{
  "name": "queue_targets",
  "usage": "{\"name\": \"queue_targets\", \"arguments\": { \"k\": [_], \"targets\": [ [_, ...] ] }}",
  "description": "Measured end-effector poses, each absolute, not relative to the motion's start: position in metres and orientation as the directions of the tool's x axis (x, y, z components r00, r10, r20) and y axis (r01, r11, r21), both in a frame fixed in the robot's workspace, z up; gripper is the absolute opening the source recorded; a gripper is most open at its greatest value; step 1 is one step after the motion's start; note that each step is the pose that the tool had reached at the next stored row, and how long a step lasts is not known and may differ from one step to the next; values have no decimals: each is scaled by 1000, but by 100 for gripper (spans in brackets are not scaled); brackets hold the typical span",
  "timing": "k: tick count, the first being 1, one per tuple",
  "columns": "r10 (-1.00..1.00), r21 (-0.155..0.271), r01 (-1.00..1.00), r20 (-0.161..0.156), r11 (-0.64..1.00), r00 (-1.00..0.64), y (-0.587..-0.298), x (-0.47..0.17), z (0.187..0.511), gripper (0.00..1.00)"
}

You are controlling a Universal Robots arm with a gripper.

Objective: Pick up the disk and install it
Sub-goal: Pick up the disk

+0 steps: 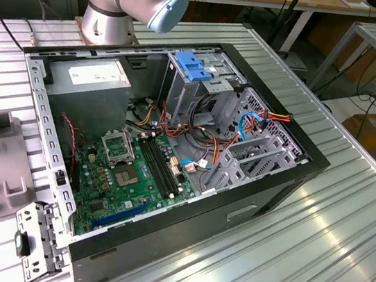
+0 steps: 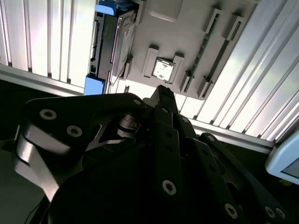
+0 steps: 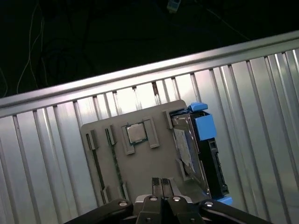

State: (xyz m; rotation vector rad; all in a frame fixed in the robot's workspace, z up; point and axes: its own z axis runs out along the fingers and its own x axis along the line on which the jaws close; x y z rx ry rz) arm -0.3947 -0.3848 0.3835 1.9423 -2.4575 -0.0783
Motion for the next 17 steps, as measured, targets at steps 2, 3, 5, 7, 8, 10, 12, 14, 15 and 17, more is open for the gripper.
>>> {"name": "queue_targets", "arguments": {
  "k": [2,3,5,7,8,10,12,14,15,17],
  "targets": [
    [-977,44,-976,-24,212,-214,-385,-395,384,11],
    [-978,44,-978,-24,205,-206,-385,-395,384,11],
    [-982,44,-981,-24,187,-188,-385,-395,384,11],
    [-984,44,-984,-24,173,-174,-385,-395,384,11],
    [-986,44,-985,-24,165,-166,-385,-395,384,11],
    [-988,44,-988,-24,149,-150,-385,-395,384,11],
    [-991,44,-990,-24,133,-135,-385,-395,384,11],
    [-994,44,-994,-24,101,-102,-385,-395,384,11],
    [-996,44,-995,-24,84,-85,-385,-395,384,11],
    [-998,44,-997,-24,59,-61,-385,-395,384,11]
  ]
}}
